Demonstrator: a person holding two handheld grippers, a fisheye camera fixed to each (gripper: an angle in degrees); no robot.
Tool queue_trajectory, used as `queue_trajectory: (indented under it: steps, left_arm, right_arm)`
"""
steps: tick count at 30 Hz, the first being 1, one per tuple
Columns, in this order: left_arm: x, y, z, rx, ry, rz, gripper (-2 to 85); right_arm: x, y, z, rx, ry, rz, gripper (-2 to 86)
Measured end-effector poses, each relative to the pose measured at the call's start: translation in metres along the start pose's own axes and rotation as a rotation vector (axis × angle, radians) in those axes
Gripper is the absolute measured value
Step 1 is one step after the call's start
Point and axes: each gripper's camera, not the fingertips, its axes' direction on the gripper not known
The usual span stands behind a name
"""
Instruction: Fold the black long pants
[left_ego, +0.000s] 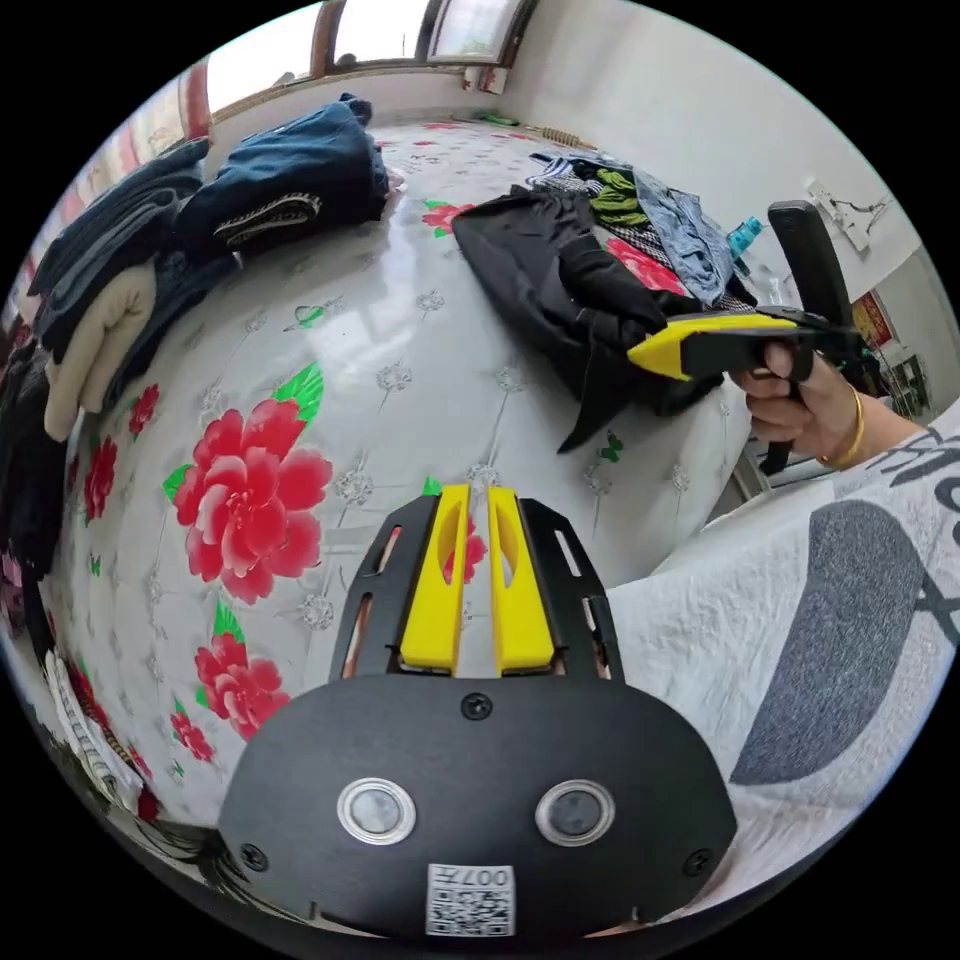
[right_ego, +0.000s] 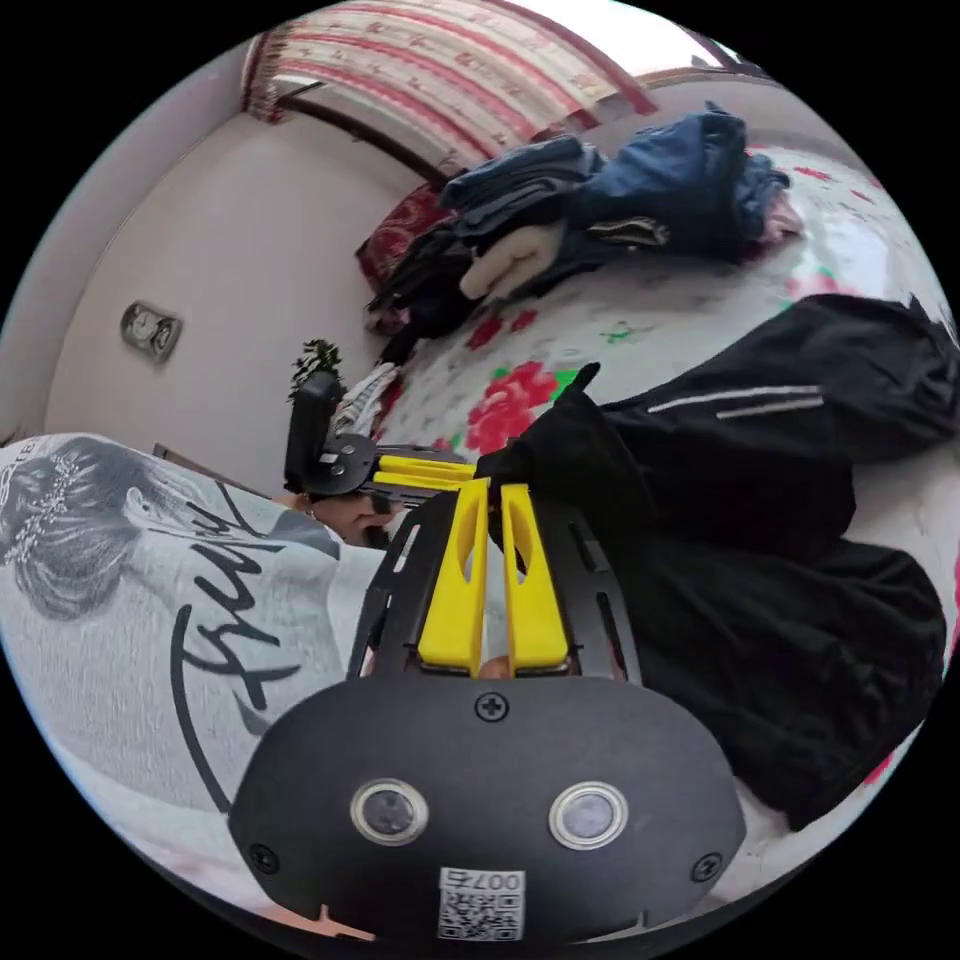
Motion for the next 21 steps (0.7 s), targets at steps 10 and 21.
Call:
queue_trajectory:
  steps: [10,21]
  left_arm:
    - [-0.098,0.143,-0.066,0.084,-0.137,-0.547,5.4]
    - [-0.067,0.102,-0.014,0.004,0.169,-0.407,10.3]
  right_arm:
    - [-0.015,-0.024,0.015,-0.107,0.222,-0.141,1.3]
    - [0.022,0.027,0.055,-0.404,0.591,0.034,2.2]
